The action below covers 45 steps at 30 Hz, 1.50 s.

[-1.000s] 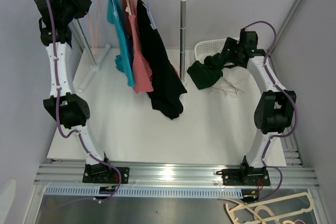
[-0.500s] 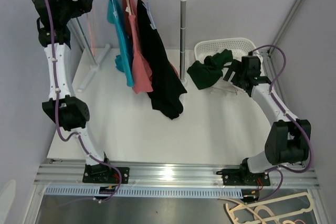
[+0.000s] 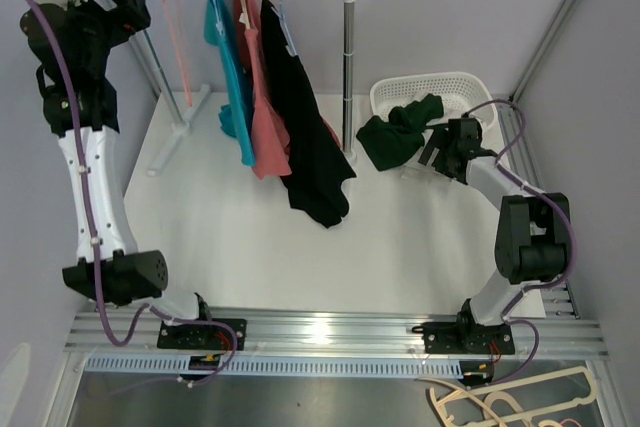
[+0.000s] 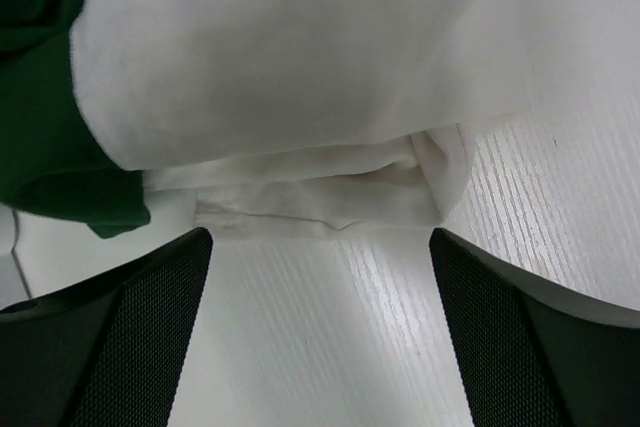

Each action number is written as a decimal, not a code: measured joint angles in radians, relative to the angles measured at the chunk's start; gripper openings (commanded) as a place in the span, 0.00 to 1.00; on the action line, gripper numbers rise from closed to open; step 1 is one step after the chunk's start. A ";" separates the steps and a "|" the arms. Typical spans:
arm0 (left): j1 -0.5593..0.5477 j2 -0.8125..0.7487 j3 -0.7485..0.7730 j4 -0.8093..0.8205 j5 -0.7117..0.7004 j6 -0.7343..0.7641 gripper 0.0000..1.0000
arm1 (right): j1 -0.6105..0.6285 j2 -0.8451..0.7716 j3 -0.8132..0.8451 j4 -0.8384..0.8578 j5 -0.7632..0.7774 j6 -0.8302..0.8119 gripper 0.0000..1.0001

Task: Remove the t-shirt from the hanger

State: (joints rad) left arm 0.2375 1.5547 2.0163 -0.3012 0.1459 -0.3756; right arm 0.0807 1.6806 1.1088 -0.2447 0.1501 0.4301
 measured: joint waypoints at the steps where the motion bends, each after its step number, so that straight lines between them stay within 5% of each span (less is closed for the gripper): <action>1: 0.000 -0.031 -0.023 0.002 -0.006 -0.005 0.99 | 0.000 0.014 0.000 0.003 0.002 0.003 0.93; 9: -0.016 -0.204 -0.126 0.009 -0.012 -0.046 0.99 | 0.000 0.130 0.026 0.011 0.023 0.023 0.86; 15: -0.050 -0.304 -0.226 0.013 -0.013 -0.052 0.99 | 0.000 0.192 0.045 0.024 0.026 0.034 0.70; 18: -0.061 -0.334 -0.261 0.020 -0.018 -0.051 1.00 | 0.003 0.201 0.046 0.034 0.026 0.035 0.54; 19: -0.066 -0.340 -0.270 0.024 -0.021 -0.050 1.00 | 0.004 0.203 0.047 0.035 0.027 0.036 0.31; 21: -0.069 -0.343 -0.274 0.027 -0.023 -0.049 0.99 | 0.006 0.208 0.049 0.040 0.026 0.034 0.04; 22: -0.071 -0.343 -0.274 0.028 -0.024 -0.048 0.99 | 0.007 0.210 0.050 0.042 0.026 0.031 0.00; 34: -0.158 -0.379 -0.322 0.005 -0.069 -0.005 1.00 | 0.072 0.124 0.176 -0.089 -0.016 0.026 0.00; 40: -0.326 -0.423 -0.397 -0.019 -0.149 0.056 0.99 | 0.149 0.005 0.467 -0.184 -0.033 0.020 0.05; 45: -0.435 -0.417 -0.410 -0.034 -0.216 0.107 1.00 | 0.138 0.102 0.832 -0.266 -0.053 0.006 0.06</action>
State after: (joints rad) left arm -0.1974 1.1374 1.6066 -0.3355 -0.0696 -0.2684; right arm 0.2184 1.7828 1.9408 -0.5102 0.0967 0.4366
